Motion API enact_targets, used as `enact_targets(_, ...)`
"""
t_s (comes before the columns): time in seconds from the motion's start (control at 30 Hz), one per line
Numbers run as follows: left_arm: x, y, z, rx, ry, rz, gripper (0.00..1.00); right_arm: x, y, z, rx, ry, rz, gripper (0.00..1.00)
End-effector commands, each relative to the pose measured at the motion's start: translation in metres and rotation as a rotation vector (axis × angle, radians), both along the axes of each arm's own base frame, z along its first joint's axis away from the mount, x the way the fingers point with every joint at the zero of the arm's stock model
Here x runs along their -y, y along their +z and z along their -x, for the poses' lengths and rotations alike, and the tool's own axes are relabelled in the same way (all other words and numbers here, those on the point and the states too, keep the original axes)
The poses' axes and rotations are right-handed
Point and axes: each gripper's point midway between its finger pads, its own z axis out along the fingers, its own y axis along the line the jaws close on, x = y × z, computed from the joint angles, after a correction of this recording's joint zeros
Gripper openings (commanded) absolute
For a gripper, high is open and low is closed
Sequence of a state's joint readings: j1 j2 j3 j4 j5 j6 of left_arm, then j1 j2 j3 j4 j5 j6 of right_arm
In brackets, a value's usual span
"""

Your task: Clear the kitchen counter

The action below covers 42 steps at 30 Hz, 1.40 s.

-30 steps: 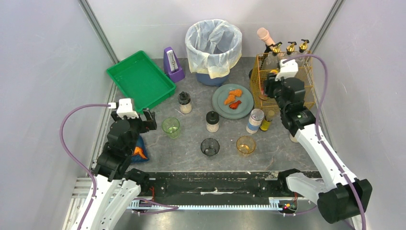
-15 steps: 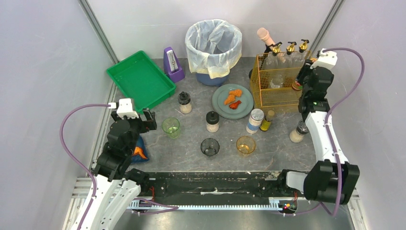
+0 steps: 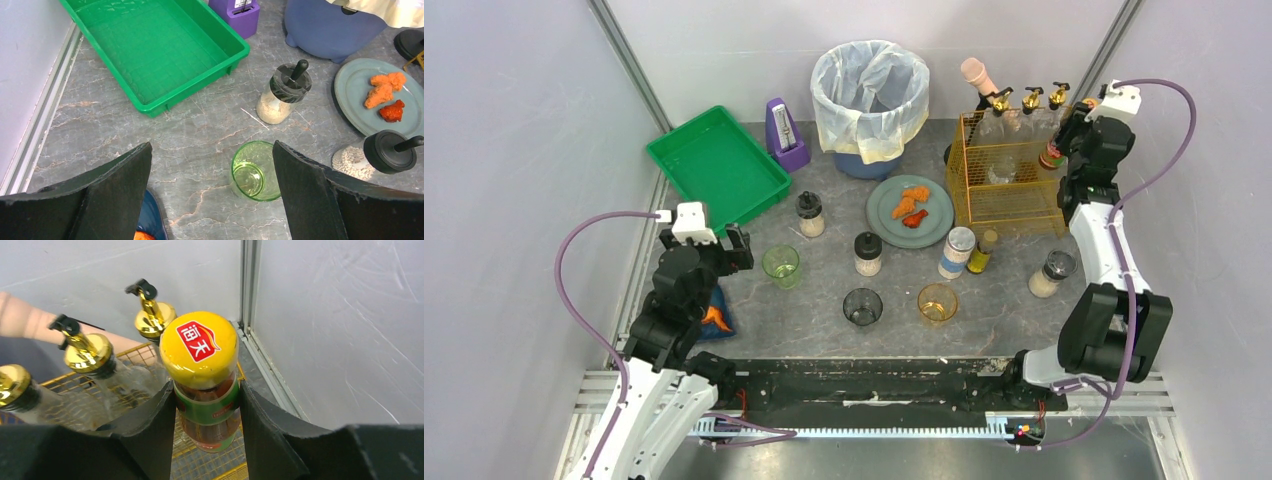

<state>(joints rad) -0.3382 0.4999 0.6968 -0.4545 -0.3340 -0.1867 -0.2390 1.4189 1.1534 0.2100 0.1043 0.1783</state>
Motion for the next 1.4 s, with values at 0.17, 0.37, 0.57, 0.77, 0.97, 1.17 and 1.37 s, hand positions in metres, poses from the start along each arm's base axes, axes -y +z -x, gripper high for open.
enact_targets(0.17,0.000,0.008,-0.007,0.034,0.004,-0.007,0.95,0.029,0.010,-0.009,0.067,-0.081,0.102,0.00)
enact_targets(0.37,0.001,0.008,-0.007,0.033,0.002,-0.008,0.95,0.034,-0.034,-0.018,-0.019,-0.075,0.138,0.01)
enact_targets(0.57,0.001,0.008,-0.006,0.036,0.000,-0.008,0.95,0.031,-0.077,-0.022,-0.084,-0.045,0.128,0.04)
enact_targets(0.77,0.000,0.010,-0.005,0.045,0.001,-0.004,0.95,0.037,-0.100,-0.010,-0.102,-0.090,0.136,0.32)
enact_targets(0.97,0.000,0.014,-0.002,0.062,-0.004,0.004,0.95,0.034,-0.088,0.000,-0.087,-0.096,0.125,0.72)
enact_targets(1.17,-0.001,0.020,0.003,0.091,-0.006,0.018,0.95,0.030,-0.051,0.016,-0.021,-0.113,0.099,0.85)
enact_targets(1.37,-0.003,0.028,0.010,0.128,-0.004,0.035,0.95,0.018,-0.023,0.034,0.028,-0.102,0.044,0.86)
